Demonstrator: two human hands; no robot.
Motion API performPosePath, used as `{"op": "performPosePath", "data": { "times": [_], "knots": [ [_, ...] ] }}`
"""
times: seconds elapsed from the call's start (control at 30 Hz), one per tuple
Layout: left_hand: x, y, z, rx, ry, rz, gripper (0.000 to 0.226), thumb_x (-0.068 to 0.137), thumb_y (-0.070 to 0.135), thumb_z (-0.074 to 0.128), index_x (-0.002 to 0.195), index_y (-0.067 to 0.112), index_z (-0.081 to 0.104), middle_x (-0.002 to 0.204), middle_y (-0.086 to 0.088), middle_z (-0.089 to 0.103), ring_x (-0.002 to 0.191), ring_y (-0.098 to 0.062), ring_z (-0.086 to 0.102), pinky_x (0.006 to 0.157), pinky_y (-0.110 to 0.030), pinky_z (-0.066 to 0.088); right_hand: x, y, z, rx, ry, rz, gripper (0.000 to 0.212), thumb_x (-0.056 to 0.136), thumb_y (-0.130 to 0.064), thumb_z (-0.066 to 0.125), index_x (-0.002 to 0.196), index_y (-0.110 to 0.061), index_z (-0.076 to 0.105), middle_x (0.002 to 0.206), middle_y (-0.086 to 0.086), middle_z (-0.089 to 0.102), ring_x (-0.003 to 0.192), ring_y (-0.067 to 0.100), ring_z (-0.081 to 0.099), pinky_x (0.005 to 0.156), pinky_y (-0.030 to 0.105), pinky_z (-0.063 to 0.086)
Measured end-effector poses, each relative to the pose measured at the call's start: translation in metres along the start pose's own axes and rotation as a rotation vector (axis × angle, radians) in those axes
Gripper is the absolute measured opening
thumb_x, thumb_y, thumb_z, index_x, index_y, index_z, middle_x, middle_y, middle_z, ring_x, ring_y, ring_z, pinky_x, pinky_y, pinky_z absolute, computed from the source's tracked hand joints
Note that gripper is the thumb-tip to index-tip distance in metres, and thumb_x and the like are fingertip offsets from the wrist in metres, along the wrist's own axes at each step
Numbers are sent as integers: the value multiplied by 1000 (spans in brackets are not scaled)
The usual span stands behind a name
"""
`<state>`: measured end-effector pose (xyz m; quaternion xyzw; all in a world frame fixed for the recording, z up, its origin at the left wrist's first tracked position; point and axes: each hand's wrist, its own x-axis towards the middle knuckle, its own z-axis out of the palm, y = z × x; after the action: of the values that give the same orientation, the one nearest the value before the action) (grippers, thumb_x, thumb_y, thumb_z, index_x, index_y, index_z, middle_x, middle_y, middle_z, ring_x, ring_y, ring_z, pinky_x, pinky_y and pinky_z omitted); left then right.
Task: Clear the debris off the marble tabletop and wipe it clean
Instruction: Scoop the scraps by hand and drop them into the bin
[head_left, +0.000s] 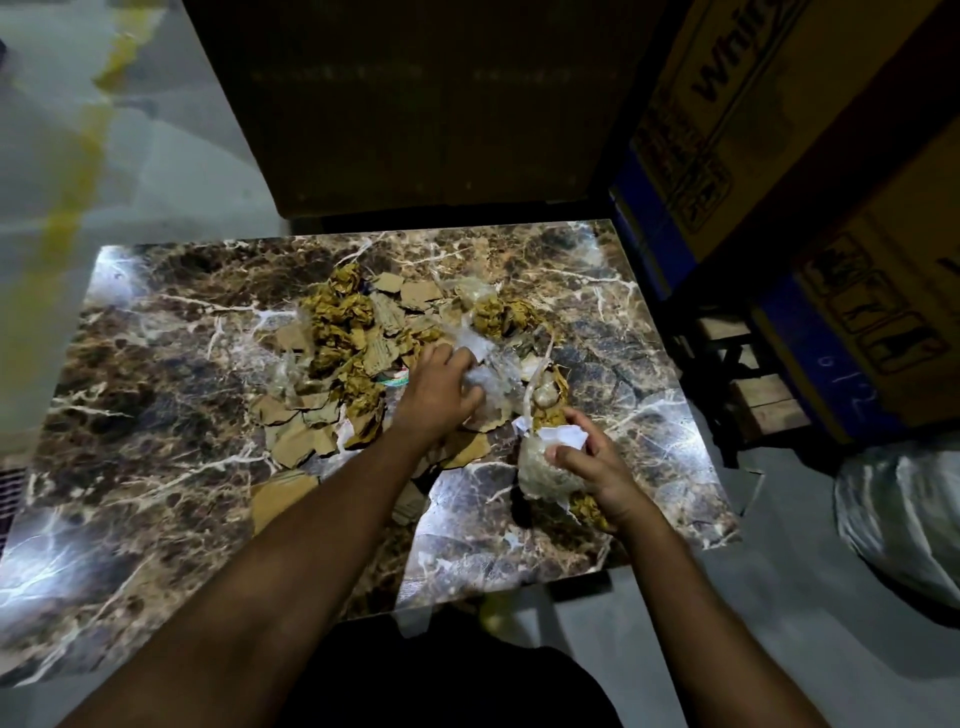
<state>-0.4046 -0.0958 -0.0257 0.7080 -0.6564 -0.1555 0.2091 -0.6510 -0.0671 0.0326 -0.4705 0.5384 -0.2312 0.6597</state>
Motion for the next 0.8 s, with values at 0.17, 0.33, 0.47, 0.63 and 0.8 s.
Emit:
{"op": "performPosePath", "data": {
  "times": [0.17,0.33,0.47,0.63,0.8],
  "knots": [
    [-21,30,-34,-631,267,-197,30,77,45,55,89,17,58,99,-2,53,88,-15,50,65,-21,38,0,-15,14,-146,6,-122,61,76,-25,83,131,-36,57,140,-4,47,129,14,45,95,34,53],
    [-36,45,-52,-1166,205,-250,42,74,40,61,109,22,76,125,-9,66,111,-34,64,87,-40,52,7,-42,45,-459,-107,-246,66,78,-19,86,139,-24,60,129,-7,60,119,12,58,80,14,44],
    [-48,46,-73,-1453,142,-294,42,82,26,61,120,11,71,119,-22,70,108,-38,63,90,-49,49,6,-73,58,-511,-111,-341,62,75,-22,88,132,-26,65,126,-11,62,116,10,59,87,25,47],
    [-59,60,-101,-1571,346,-214,33,79,32,63,105,15,75,107,-10,75,103,-32,68,89,-49,55,1,-90,82,-130,-181,-276,41,83,-10,79,114,-34,69,120,-18,61,115,16,61,85,31,56],
    [-78,62,-114,-1523,662,-229,28,71,38,62,88,22,77,83,-2,73,77,-22,66,69,-34,53,-4,-90,125,119,-146,-103,84,45,-50,81,124,-23,69,126,9,69,114,33,65,92,46,52]
  ]
}}
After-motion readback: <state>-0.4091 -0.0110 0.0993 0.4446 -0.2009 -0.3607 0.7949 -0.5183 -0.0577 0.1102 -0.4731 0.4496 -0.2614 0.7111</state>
